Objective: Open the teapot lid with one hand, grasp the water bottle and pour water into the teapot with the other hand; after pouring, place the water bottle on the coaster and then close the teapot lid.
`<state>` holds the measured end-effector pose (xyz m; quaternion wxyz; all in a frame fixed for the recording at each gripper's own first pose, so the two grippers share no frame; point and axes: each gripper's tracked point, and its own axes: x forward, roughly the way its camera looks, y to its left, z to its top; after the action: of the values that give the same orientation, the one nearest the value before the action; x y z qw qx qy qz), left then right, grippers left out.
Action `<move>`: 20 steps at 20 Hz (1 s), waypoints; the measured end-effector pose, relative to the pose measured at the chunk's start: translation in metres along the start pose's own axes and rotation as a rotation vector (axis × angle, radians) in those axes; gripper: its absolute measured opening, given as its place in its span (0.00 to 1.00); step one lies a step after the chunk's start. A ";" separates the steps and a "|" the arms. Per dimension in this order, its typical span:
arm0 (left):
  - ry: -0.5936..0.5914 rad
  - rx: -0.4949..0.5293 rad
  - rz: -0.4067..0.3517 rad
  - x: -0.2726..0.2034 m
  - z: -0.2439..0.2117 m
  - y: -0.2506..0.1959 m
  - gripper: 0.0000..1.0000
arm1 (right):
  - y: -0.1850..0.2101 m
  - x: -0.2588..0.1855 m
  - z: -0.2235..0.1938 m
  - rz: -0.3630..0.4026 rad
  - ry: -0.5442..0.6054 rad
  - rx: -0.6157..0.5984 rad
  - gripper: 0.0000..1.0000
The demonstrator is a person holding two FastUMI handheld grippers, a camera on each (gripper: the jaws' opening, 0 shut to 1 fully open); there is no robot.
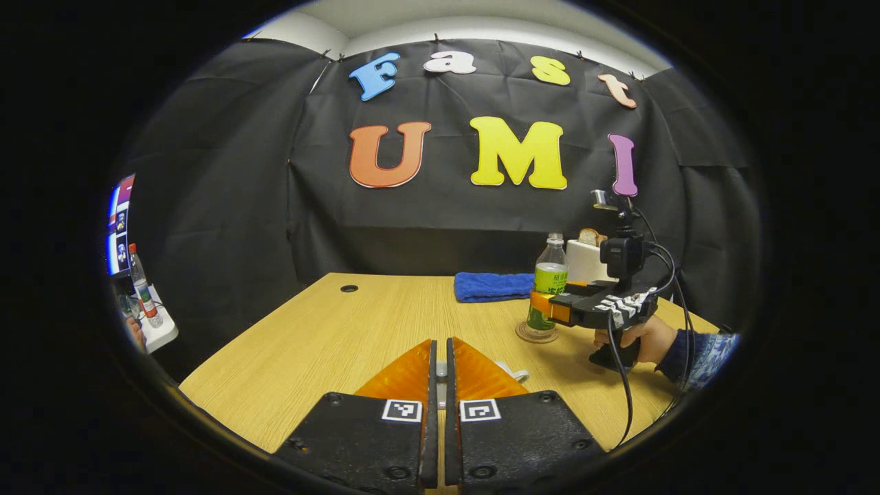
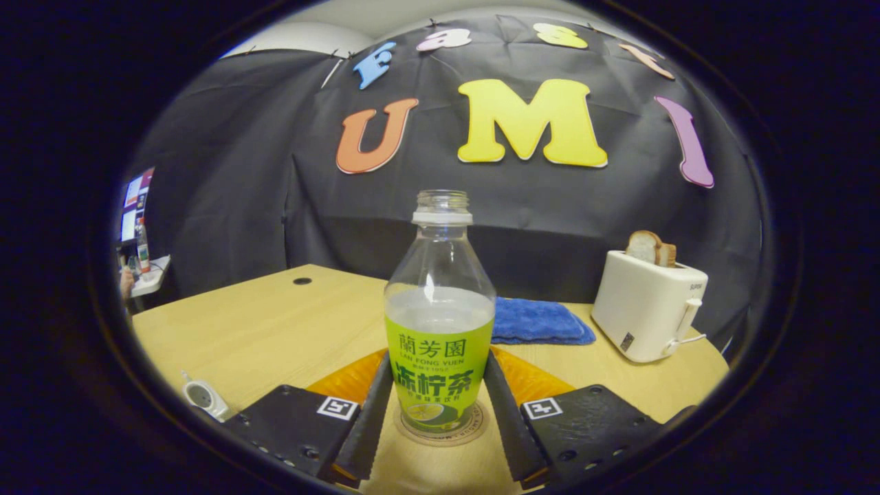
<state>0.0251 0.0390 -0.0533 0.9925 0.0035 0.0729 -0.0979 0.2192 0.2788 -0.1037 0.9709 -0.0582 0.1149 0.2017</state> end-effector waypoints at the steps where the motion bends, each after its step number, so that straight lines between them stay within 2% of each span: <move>1: -0.001 0.000 0.004 0.000 0.000 0.001 0.06 | -0.001 0.001 -0.005 0.003 0.010 -0.004 0.73; 5: 0.001 -0.015 0.011 0.001 -0.001 0.007 0.06 | -0.003 -0.003 -0.001 0.010 0.007 -0.012 0.79; 7: -0.005 -0.026 0.021 0.000 0.001 0.009 0.06 | -0.005 -0.009 0.000 0.013 0.017 -0.022 0.92; 8: -0.007 -0.028 0.023 0.001 0.001 0.009 0.06 | -0.005 -0.012 0.001 0.019 0.019 -0.021 0.95; 12: -0.039 -0.030 0.004 0.002 0.008 0.000 0.06 | -0.012 -0.047 -0.003 0.024 0.032 0.038 0.97; 16: -0.080 -0.054 -0.066 0.010 0.011 -0.020 0.06 | -0.026 -0.094 -0.010 -0.021 -0.004 -0.016 0.95; 17: -0.089 -0.058 -0.087 0.013 0.011 -0.027 0.06 | -0.026 -0.106 -0.013 -0.018 -0.012 -0.017 0.98; 20: -0.116 -0.057 -0.115 0.024 0.006 -0.038 0.06 | -0.021 -0.143 -0.020 0.011 -0.029 -0.012 0.95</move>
<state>0.0416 -0.0028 -0.0507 0.9875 -0.0345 0.0180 -0.1525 0.0961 0.2021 -0.0860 0.9710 -0.0604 0.0999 0.2086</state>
